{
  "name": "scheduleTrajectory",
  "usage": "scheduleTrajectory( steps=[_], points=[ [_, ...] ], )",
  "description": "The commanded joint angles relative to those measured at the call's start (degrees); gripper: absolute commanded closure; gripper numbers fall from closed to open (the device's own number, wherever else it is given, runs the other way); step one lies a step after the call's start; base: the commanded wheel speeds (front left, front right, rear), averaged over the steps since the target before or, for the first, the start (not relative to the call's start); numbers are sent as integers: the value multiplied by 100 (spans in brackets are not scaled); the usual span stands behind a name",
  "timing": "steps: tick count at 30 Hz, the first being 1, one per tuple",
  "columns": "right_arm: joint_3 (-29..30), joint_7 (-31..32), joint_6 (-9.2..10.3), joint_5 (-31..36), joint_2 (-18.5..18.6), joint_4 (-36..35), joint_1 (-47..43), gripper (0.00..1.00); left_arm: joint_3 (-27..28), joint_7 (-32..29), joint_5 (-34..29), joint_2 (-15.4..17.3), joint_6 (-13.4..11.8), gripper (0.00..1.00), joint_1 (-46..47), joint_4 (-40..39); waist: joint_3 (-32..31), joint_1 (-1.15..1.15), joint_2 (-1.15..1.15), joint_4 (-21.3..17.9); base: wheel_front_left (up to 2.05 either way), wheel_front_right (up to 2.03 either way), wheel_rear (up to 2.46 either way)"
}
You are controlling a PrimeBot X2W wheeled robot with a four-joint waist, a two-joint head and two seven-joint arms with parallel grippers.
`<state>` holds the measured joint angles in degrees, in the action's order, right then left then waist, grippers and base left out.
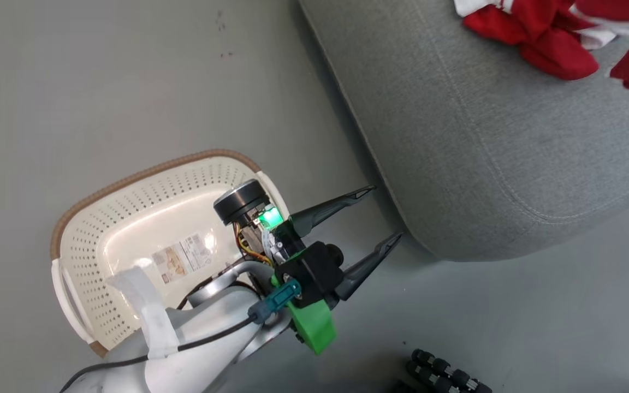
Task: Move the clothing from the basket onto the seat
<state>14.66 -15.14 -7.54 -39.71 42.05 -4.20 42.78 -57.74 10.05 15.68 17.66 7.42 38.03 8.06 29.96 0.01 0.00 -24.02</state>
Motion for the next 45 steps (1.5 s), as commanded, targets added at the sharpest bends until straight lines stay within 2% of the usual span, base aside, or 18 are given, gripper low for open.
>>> scheduleTrajectory(
  steps=[1, 6, 12, 17, 18, 19, 24, 29, 35, 39, 45],
  points=[
    [86, 0, 11, 108, 38, 305, 243, 100, -24, -27, -55, 41, 11, 0, 206, -106, 1004, -1, 0, 703, 0, 0, 0],
    [148, 0, 11, 686, 197, 1559, 967, 100, -68, -66, -70, 32, 11, 0, 452, -366, 1428, -1, 0, 978, 0, 0, 0],
    [-316, -1, 11, 1467, -139, 2652, 1477, 100, 49, -128, -33, 91, -92, 0, 582, -452, 1741, -1, 0, 1200, 0, 0, 0],
    [-164, 0, 11, 2160, -605, 3666, 1770, 100, 219, -202, 67, 66, -327, 0, 524, -426, 1766, -1, 0, 1319, 0, 0, 0],
    [-121, -1, 11, 2307, -693, 3845, 1799, 56, 237, -188, 93, 55, -364, 0, 504, -421, 1748, -1, 0, 1339, 0, 0, 0],
    [-72, -1, 11, 2404, -753, 3961, 1824, 0, 275, -154, 130, 36, -405, 0, 478, -415, 1723, -1, 0, 1353, 0, 0, 0],
    [327, 0, 11, 2796, -1142, 3960, 1531, 0, 334, 17, 302, -41, -470, 0, 333, -325, 1449, -1, 0, 1349, 0, 0, 0],
    [573, -1, 11, 2965, -1530, 3190, 639, 0, 363, 249, 559, -180, -373, 0, 148, -140, 913, -1, 0, 1367, 0, 0, 0],
    [169, -1, 11, 2771, -1897, 2150, -999, 0, 504, 477, 957, -359, -306, 0, -300, 190, -15, -1, 0, 1440, 0, 0, 0],
    [-197, 0, 11, 2711, -2013, 1689, -1781, 0, 758, 520, 1123, -407, -402, 0, -698, 355, -581, -1, 0, 1539, 0, 0, 0],
    [-810, -1, 11, 2729, -2166, 1111, -2658, 0, 1668, 515, 1036, -611, -552, 0, -1473, 77, -1303, -1, 0, 1851, 0, 0, 0]
  ],
)
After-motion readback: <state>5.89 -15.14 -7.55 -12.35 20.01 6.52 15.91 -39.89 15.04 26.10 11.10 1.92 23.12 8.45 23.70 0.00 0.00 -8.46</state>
